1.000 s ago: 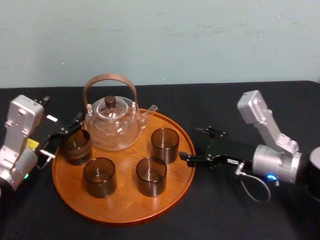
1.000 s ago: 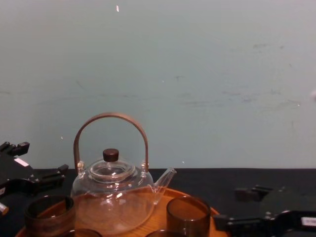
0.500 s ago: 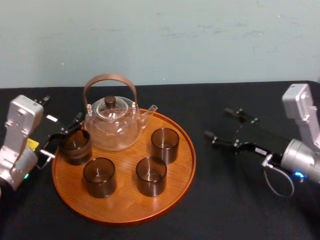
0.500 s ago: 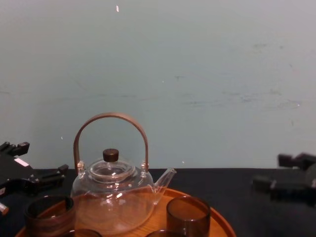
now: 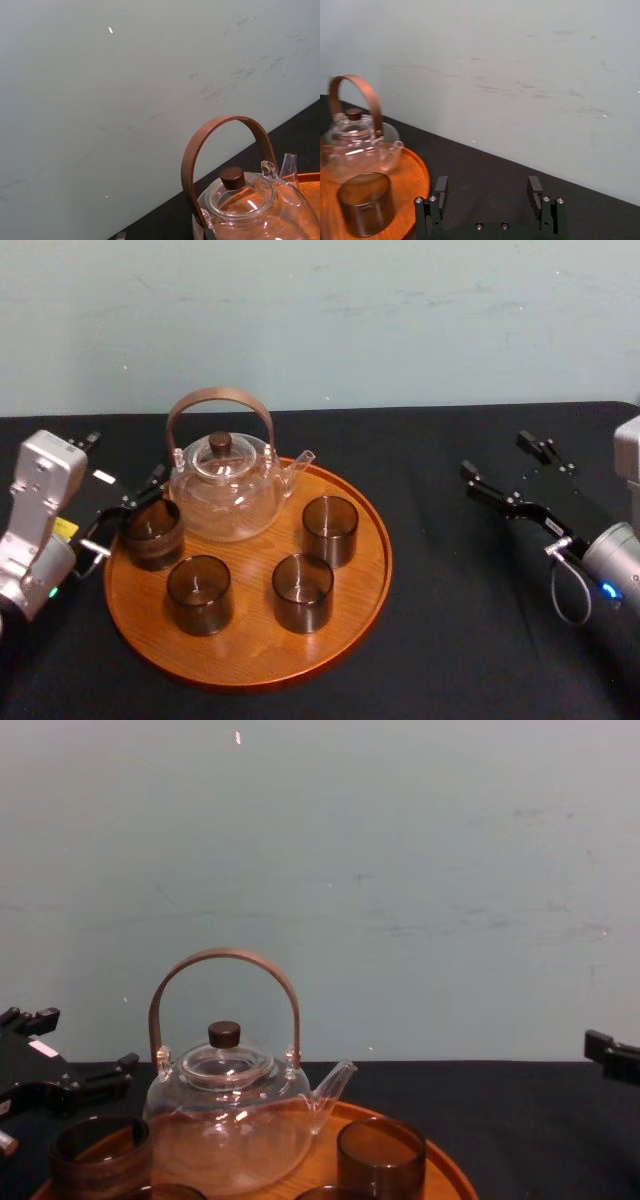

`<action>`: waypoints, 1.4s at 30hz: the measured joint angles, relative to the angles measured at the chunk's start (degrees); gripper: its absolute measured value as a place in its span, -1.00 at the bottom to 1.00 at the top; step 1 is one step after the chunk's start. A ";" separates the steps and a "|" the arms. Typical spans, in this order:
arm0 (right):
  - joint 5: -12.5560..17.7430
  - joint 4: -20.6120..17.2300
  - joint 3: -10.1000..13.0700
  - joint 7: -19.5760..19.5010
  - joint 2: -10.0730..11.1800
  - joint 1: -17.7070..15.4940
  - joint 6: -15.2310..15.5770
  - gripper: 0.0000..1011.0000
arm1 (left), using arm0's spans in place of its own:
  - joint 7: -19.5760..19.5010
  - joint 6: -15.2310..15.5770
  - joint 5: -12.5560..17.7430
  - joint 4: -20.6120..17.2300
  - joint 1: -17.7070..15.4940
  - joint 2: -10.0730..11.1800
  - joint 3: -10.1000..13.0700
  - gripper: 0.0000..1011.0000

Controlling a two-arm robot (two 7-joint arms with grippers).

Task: Pick up the glass from the table and place it on the tray.

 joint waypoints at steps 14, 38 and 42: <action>-3.32 4.94 1.05 -2.29 -3.82 0.06 -2.53 0.98 | 0.00 0.00 0.00 0.00 0.00 0.00 0.00 0.98; -3.72 5.72 1.22 -1.86 -4.26 0.40 -2.55 0.98 | 0.00 0.00 0.00 0.00 0.00 0.00 0.00 0.98; -3.69 5.69 1.20 -1.85 -4.24 0.40 -2.55 0.98 | 0.00 0.00 0.00 0.00 0.00 0.00 0.00 0.98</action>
